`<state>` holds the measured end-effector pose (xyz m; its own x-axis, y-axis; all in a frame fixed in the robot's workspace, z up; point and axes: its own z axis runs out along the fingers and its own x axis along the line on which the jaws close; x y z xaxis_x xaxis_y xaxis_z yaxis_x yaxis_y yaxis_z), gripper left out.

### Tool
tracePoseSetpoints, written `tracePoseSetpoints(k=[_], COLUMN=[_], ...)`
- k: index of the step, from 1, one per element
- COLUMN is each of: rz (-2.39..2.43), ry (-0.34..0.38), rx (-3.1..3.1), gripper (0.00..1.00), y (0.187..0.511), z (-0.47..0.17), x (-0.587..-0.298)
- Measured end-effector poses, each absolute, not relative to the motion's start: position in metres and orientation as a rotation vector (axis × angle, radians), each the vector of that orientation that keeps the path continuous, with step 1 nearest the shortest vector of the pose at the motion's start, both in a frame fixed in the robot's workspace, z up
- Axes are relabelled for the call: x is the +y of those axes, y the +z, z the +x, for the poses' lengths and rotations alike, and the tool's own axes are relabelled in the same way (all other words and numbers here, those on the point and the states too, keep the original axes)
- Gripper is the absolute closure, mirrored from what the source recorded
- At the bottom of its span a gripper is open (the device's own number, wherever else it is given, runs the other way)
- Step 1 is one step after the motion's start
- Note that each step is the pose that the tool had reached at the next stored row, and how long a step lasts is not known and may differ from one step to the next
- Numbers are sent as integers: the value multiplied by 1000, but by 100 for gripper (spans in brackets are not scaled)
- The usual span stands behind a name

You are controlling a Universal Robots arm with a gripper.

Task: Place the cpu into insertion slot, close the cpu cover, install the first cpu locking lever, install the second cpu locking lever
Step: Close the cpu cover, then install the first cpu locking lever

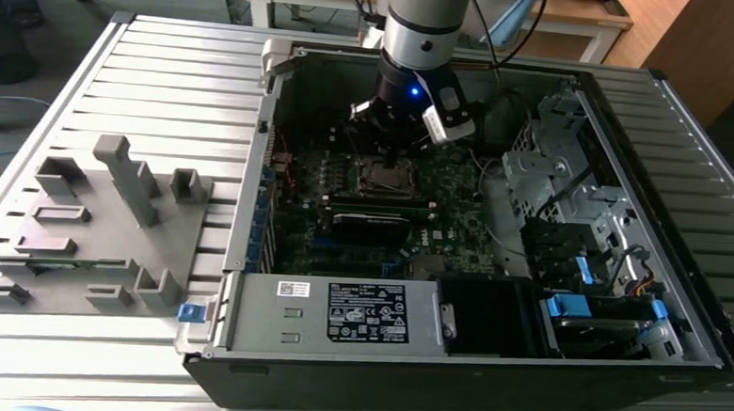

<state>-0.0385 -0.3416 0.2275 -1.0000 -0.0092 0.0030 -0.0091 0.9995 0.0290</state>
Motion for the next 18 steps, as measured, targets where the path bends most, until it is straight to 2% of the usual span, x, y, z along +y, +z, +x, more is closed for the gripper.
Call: tracePoseSetpoints(k=[18], rz=[14], ry=[-46], rx=[-3138], gripper=[90], y=[239], z=[-39], x=[-342])
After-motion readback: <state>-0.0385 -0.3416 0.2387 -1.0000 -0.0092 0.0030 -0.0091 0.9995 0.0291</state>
